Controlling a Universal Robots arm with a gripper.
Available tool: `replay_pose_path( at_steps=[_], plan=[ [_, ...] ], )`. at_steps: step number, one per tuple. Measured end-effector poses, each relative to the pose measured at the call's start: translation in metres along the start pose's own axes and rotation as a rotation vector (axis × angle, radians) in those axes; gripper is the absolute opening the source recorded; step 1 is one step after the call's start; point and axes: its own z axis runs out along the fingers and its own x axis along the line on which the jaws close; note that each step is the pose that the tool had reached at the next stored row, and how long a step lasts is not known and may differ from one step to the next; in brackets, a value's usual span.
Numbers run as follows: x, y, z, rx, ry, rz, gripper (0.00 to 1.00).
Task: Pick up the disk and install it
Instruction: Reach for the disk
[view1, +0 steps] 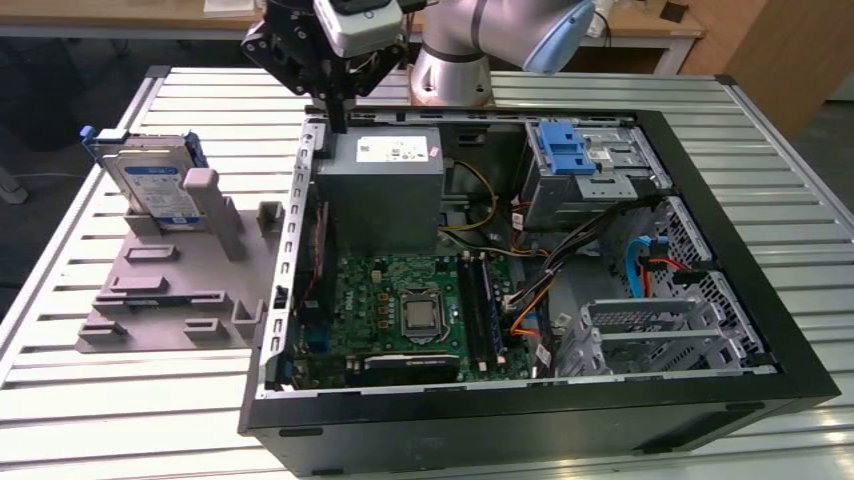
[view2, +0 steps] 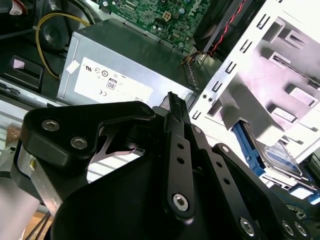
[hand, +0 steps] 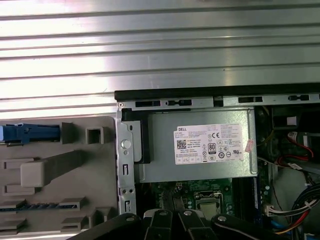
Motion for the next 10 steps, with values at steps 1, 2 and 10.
replay_pose_path(
  at_steps=[1,2,10],
  plan=[
    [0.0003,0.0000,0.0000,0.0000,0.0000,0.000,0.11],
    [0.0007,0.0000,0.0000,0.0000,0.0000,0.000,0.11],
    [0.0051,0.0000,0.0000,0.0000,0.0000,0.000,0.11]
  ],
)
